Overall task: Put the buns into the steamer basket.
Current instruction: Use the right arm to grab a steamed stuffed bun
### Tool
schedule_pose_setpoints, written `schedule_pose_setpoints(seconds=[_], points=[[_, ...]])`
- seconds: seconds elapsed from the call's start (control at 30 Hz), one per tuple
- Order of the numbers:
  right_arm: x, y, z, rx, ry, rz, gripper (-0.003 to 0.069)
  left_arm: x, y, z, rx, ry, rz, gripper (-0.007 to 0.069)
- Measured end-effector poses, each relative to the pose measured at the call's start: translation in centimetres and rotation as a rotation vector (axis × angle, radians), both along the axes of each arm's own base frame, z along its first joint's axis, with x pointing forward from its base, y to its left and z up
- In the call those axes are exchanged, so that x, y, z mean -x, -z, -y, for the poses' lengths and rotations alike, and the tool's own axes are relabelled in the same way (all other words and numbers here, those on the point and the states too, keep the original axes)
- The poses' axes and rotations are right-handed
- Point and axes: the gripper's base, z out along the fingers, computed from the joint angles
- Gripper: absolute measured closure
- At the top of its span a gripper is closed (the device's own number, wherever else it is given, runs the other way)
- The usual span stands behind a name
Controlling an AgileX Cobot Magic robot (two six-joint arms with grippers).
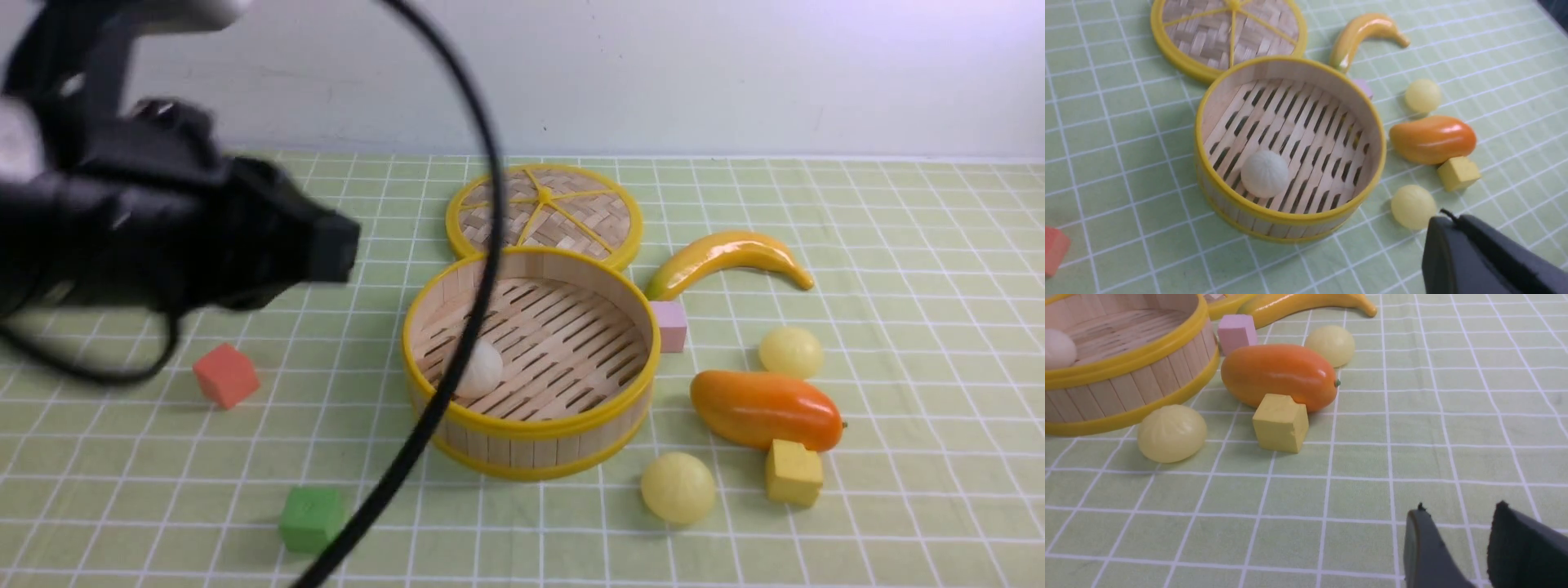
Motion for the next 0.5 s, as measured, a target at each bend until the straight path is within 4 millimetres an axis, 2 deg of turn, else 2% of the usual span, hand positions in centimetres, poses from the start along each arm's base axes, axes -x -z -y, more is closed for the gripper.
schedule_pose_setpoints(seconds=[0.07,0.2,0.23,0.37,0.5], points=[[0.0,0.0,0.0,0.0,0.0,0.0,0.0419,3.4,2.1,-2.0,0.077,-0.017,0.093,0.0638],[0.0,0.0,0.0,0.0,0.0,0.0,0.0419,7.6,6.1,-4.6,0.181,-0.051,0.219,0.0638],[0.0,0.0,0.0,0.0,0.0,0.0,0.0419,8.3,7.9,-5.0,0.197,-0.062,0.229,0.0638],[0.0,0.0,0.0,0.0,0.0,0.0,0.0419,10.0,11.5,-6.1,0.231,-0.078,0.264,0.0638],[0.0,0.0,0.0,0.005,0.0,0.001,0.0419,10.6,12.8,-6.5,0.254,-0.087,0.302,0.0638]])
